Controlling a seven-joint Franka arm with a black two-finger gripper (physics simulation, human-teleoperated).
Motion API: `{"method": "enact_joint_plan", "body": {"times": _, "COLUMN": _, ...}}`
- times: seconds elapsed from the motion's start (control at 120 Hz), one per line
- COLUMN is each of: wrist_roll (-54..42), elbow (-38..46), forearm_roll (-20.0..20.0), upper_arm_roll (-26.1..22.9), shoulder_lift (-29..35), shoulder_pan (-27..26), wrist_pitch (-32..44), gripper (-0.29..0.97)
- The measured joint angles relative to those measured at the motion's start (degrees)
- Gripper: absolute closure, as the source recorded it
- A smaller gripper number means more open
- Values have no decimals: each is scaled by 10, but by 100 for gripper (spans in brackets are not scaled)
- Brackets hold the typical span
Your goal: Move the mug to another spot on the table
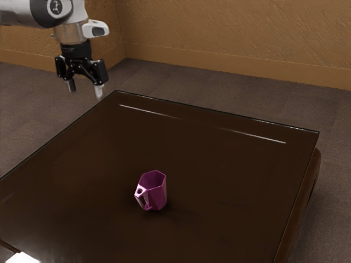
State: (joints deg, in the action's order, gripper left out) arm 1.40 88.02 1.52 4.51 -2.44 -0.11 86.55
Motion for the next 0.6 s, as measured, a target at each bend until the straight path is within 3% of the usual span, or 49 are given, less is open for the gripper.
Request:
{"method": "enact_joint_plan", "body": {"times": 0.167, "wrist_roll": 2, "elbow": 9, "forearm_roll": 1, "upper_arm_roll": 2, "shoulder_lift": 15, "shoulder_pan": -4, "wrist_pitch": 28, "gripper": 0}}
{"method": "enact_joint_plan", "body": {"times": 0.233, "wrist_roll": 3, "elbow": 87, "forearm_roll": 1, "upper_arm_roll": 1, "shoulder_lift": 80, "shoulder_pan": -14, "wrist_pitch": 49, "gripper": 0}}
{"method": "enact_joint_plan", "body": {"times": 0.375, "wrist_roll": 4, "elbow": 336, "forearm_roll": -7, "upper_arm_roll": -17, "shoulder_lift": 241, "shoulder_pan": -18, "wrist_pitch": 117, "gripper": 0}}
{"method": "enact_joint_plan", "body": {"times": 0.467, "wrist_roll": 4, "elbow": 450, "forearm_roll": -29, "upper_arm_roll": -45, "shoulder_lift": 287, "shoulder_pan": -18, "wrist_pitch": 184, "gripper": 0}}
{"method": "enact_joint_plan", "body": {"times": 0.6, "wrist_roll": 6, "elbow": 546, "forearm_roll": -96, "upper_arm_roll": -110, "shoulder_lift": 310, "shoulder_pan": -18, "wrist_pitch": 285, "gripper": 0}}
